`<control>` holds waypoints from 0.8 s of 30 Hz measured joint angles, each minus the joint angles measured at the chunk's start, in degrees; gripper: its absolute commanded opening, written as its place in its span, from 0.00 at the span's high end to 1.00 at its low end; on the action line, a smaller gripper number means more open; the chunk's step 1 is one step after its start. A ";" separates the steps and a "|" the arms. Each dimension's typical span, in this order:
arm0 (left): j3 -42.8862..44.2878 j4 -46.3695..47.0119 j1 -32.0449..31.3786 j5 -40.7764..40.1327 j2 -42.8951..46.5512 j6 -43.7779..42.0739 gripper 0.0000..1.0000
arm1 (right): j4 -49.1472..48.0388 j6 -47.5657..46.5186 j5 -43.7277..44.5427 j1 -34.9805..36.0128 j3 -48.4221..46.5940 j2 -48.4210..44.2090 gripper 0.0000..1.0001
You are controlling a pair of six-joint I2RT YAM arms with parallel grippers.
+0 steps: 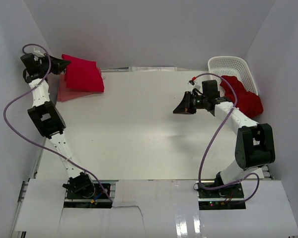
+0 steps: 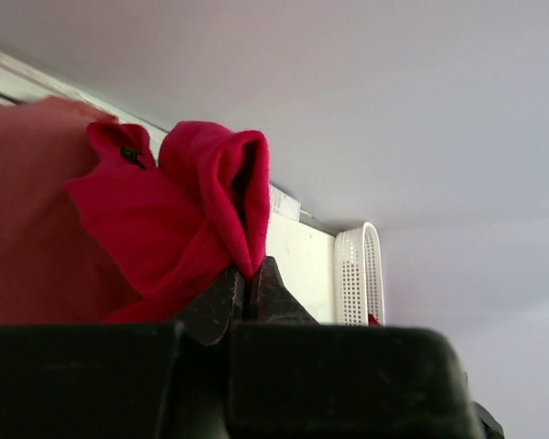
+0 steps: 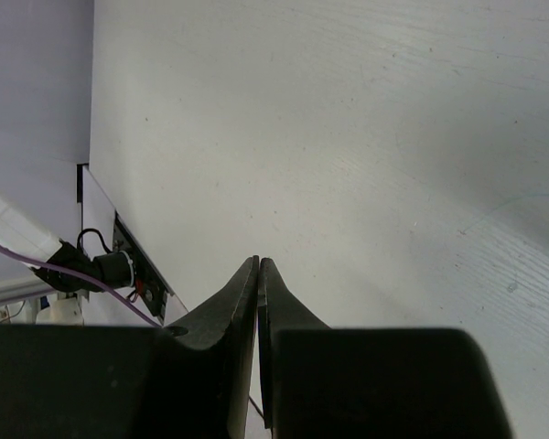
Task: Fold and stack the t-shirts
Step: Put the neatly folded tshirt into the corner of the board with the left arm
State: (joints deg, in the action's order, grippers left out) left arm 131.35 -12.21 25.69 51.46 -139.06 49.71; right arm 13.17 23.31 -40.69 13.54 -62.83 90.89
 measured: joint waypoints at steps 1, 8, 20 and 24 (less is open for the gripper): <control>0.00 0.94 0.50 -0.07 -0.04 0.37 1.00 | 0.00 0.00 0.00 0.00 0.00 0.02 0.92; -3.34 5.75 0.33 -1.36 -1.22 0.09 0.98 | 0.02 -0.44 -0.04 0.09 0.85 0.28 0.92; -6.95 0.17 -0.20 -14.49 -5.14 -8.87 0.99 | 0.02 -1.03 -0.31 0.46 2.49 0.33 0.92; -10.10 2.40 -0.48 -19.06 -4.52 -10.43 0.99 | 0.28 -1.27 -0.42 0.72 2.84 0.33 0.92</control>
State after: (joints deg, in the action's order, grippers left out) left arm 121.25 -9.80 25.21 32.40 -143.59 39.29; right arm 13.45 22.04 -41.10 14.26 -59.99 91.22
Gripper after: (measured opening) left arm 0.036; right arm 0.078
